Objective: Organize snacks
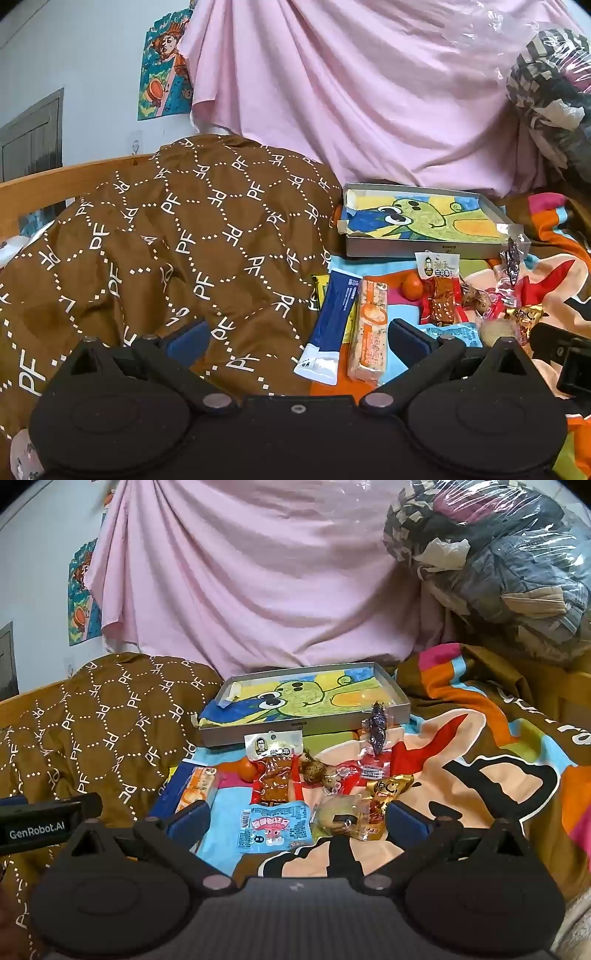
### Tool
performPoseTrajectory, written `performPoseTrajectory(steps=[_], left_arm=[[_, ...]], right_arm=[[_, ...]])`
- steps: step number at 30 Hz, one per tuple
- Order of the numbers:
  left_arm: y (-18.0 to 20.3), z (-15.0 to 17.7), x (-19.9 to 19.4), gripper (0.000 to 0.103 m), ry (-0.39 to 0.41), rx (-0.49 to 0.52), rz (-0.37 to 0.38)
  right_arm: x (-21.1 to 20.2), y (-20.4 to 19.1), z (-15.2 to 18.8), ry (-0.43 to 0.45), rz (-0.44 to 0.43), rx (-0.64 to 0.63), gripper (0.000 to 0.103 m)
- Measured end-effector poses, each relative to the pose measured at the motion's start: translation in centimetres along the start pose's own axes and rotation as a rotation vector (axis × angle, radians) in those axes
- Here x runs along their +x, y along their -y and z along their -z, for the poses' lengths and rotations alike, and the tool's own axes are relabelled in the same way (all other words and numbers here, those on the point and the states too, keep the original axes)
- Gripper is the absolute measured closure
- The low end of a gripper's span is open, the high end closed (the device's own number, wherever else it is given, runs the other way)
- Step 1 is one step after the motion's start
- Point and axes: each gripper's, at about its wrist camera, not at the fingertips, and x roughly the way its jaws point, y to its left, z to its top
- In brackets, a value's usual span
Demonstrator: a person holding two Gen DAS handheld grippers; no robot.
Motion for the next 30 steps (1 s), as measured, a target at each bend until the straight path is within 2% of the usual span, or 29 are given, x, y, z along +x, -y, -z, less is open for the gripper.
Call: performPoseTrajectory(steps=[30], left_arm=[[-0.11,0.33,0.18,0.001,-0.01,-0.001,0.009]], right_arm=[[0.12,-0.4,0.03,-0.011,0.002,-0.008,0.0]])
